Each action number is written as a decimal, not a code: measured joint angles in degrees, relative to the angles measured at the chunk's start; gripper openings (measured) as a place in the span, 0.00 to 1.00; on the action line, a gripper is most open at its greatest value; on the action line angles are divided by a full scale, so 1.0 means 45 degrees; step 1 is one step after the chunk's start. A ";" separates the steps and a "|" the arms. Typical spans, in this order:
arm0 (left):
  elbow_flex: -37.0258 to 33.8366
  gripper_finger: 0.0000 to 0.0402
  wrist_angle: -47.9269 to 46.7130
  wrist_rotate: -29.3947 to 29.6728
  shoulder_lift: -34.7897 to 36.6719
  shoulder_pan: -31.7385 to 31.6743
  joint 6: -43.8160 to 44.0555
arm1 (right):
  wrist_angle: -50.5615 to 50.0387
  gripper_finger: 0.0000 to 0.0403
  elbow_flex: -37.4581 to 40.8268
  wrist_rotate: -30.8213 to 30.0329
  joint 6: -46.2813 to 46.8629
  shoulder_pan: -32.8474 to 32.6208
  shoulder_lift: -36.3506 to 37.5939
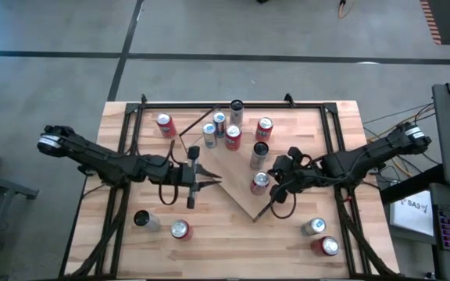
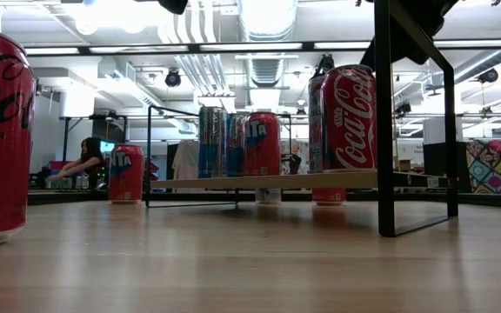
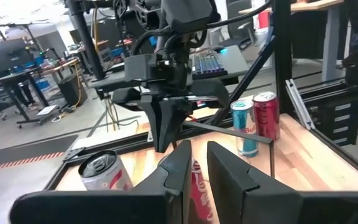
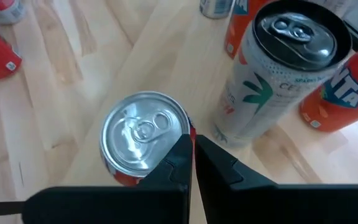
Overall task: Place canned beverage on shelf
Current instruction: Put the red soda can on the shelf
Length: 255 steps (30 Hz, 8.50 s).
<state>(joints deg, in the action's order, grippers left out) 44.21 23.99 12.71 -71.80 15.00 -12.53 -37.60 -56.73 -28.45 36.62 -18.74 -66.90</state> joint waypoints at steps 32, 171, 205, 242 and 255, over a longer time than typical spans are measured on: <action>0.0000 0.09 -0.0228 0.0000 0.0060 0.0000 0.0103 | -0.0887 0.02 -0.0264 -0.1043 -0.0296 0.0010 -0.0328; 0.0029 0.09 -0.0773 -0.0049 -0.1111 0.0075 0.1632 | 0.0144 0.02 -0.1141 0.2423 -0.0532 -0.0173 -0.1494; 0.0029 0.09 -0.0777 -0.0049 -0.1111 0.0073 0.1681 | 0.0148 0.02 -0.1248 0.1940 -0.0651 -0.0519 -0.0889; 0.0029 0.09 -0.0894 -0.0049 -0.1106 0.0078 0.1676 | 0.3637 0.02 -0.1258 0.1986 -0.4391 -0.0495 -0.2431; 0.0029 0.09 -0.0894 -0.0049 -0.1106 0.0078 0.1676 | 0.3232 0.02 -0.1258 0.1983 -0.4262 -0.0495 -0.2460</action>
<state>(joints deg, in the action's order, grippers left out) 44.34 19.97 12.49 -76.77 15.35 -4.99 -23.05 -62.39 -19.52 17.44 -20.97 -77.97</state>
